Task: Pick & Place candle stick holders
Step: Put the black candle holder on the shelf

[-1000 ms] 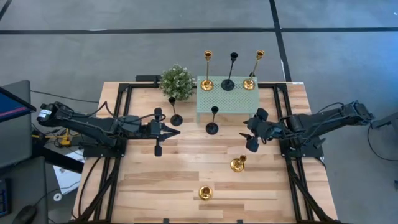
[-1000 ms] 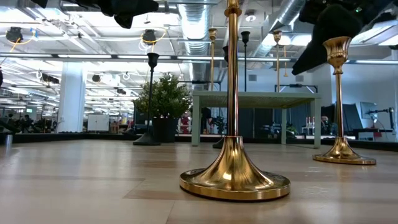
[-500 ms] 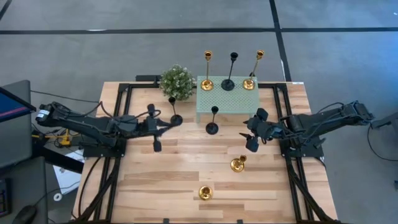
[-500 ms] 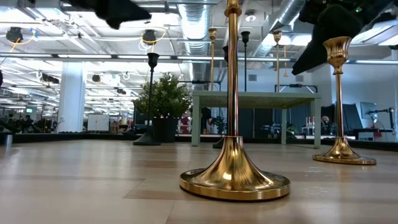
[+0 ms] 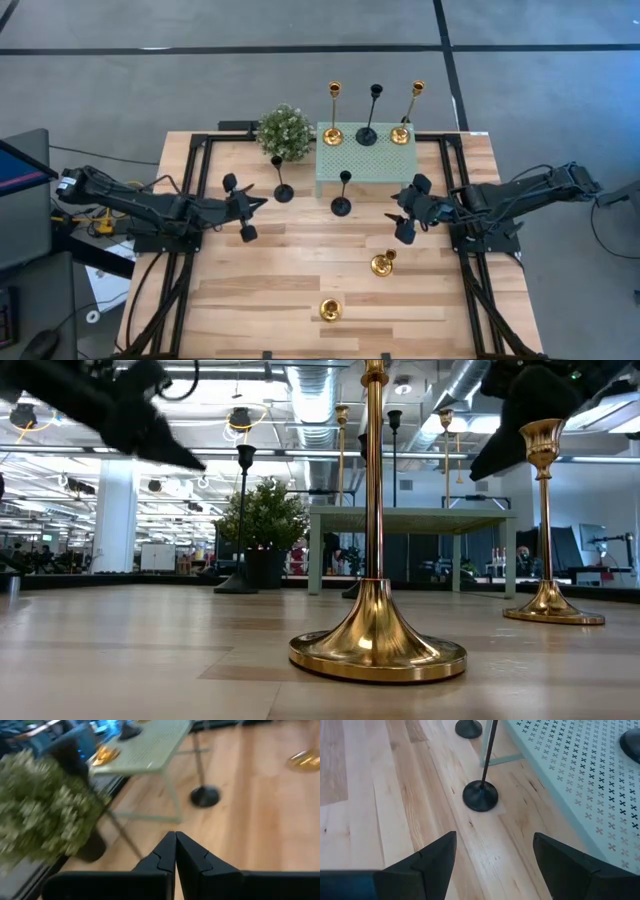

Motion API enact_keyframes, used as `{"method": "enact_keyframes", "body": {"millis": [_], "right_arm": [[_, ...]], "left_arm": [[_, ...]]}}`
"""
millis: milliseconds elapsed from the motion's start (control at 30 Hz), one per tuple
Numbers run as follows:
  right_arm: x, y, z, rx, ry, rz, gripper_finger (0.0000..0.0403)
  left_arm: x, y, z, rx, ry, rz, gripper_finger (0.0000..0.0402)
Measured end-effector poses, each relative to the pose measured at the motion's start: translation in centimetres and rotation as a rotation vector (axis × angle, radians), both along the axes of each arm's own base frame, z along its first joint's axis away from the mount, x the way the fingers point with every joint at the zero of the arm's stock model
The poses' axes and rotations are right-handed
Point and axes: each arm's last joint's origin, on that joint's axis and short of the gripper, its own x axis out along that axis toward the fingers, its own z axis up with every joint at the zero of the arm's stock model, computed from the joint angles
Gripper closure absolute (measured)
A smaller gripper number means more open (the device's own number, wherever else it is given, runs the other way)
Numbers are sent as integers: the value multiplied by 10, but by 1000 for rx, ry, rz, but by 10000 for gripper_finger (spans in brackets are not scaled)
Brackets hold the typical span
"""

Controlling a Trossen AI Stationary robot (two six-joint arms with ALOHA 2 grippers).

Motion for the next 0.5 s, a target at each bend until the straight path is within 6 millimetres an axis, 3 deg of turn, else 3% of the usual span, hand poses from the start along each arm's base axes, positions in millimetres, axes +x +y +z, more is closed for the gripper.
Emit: {"method": "enact_keyframes", "body": {"millis": [233, 500], "right_arm": [[2, 0, 2, 10, -27, -6, 148], [1, 0, 1, 10, -25, -6, 148]], "left_arm": [[-1, 8, -36, -6, -101, 95, 392], [-3, 13, -45, -25, -192, 107, 390]]}}
